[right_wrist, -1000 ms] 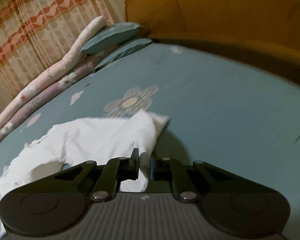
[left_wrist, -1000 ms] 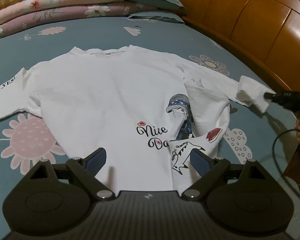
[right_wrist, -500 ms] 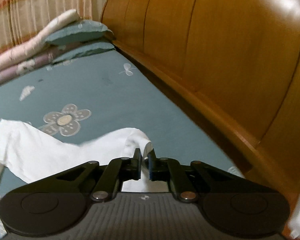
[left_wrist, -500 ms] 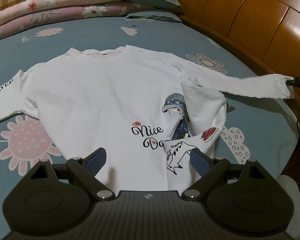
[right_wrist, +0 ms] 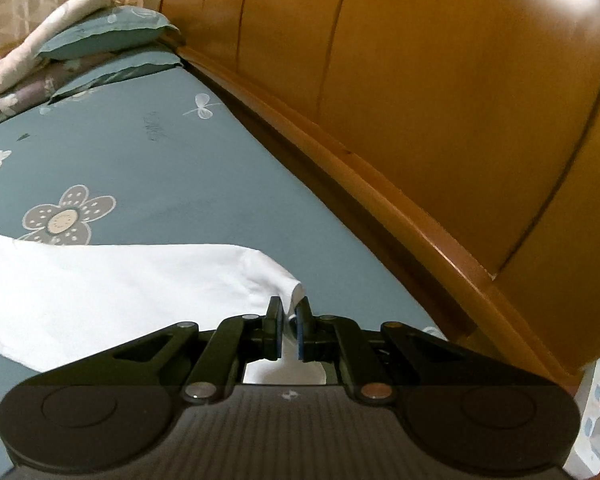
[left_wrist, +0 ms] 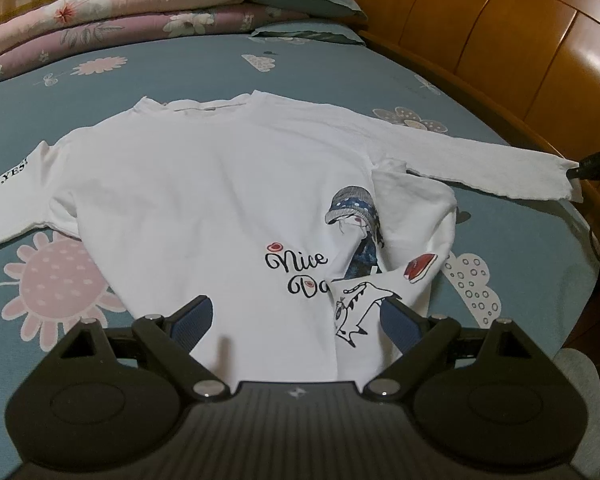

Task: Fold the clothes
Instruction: 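Grasp the sleeve cuff with the right gripper and pull it straight toward the headboard, then open the right gripper and lift it back over the shirt body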

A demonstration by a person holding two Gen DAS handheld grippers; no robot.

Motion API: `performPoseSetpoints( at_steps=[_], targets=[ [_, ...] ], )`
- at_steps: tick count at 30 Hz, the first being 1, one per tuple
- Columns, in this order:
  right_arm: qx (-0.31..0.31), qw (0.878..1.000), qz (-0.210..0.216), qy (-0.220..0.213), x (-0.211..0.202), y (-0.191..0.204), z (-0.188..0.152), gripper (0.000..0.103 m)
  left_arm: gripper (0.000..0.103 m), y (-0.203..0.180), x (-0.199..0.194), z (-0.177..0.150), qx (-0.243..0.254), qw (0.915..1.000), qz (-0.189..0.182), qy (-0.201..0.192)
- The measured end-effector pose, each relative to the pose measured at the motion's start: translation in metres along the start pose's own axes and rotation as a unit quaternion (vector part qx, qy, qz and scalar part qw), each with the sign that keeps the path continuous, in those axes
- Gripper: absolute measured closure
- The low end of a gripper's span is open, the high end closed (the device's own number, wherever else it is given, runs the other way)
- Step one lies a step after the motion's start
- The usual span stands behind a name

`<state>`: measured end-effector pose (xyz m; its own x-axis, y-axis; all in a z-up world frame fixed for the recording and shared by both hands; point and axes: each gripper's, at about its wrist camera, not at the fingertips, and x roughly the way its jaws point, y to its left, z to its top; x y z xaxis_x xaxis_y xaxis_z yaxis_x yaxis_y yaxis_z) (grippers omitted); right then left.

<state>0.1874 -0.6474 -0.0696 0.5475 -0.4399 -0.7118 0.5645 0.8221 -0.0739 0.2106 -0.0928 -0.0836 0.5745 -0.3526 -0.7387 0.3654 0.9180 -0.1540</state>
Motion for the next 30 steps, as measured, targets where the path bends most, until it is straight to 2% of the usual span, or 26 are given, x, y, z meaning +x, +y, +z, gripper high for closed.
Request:
performPoseSetpoints(
  at_steps=[6,8,9,11,14,19,23,25,28,30],
  targets=[
    [0.001,1.000,-0.014,0.006,0.022,0.000,0.010,0.096,0.012,0.001,0.001,0.000,0.000,1.0000,0.003,0.002],
    [0.004,1.000,-0.025,0.016,0.031,0.000,0.009,0.090,0.012,0.001,0.002,-0.001,0.000,1.0000,0.004,0.003],
    [0.007,0.999,-0.032,0.025,0.036,0.000,0.008,0.082,0.012,0.001,0.002,-0.001,0.001,1.0000,0.004,0.004],
    [0.010,0.999,-0.041,0.025,0.038,0.000,0.004,0.082,0.012,0.002,0.002,-0.001,0.001,1.0000,0.003,0.003],
    [0.018,1.000,-0.008,0.022,0.033,0.011,0.001,0.081,0.012,0.000,0.003,0.000,0.003,1.0000,0.004,0.004],
    [0.008,0.997,0.069,0.028,0.032,0.054,0.001,0.065,0.012,-0.006,0.005,0.002,0.014,0.9999,0.004,0.003],
    [-0.022,0.992,0.121,0.040,0.045,0.111,0.002,0.061,0.012,-0.009,0.005,0.004,0.026,0.9996,0.008,0.005],
    [-0.040,0.988,0.140,0.045,0.051,0.142,0.001,0.055,0.012,-0.008,0.007,0.004,0.030,0.9995,0.013,0.006],
    [-0.066,0.988,0.128,0.047,0.065,0.173,-0.005,0.049,0.012,-0.005,0.012,0.005,0.030,0.9994,0.015,0.010],
    [-0.073,0.990,0.120,0.028,0.073,0.173,-0.002,0.043,0.012,-0.003,0.016,0.004,0.029,0.9994,0.015,0.012]
  ],
)
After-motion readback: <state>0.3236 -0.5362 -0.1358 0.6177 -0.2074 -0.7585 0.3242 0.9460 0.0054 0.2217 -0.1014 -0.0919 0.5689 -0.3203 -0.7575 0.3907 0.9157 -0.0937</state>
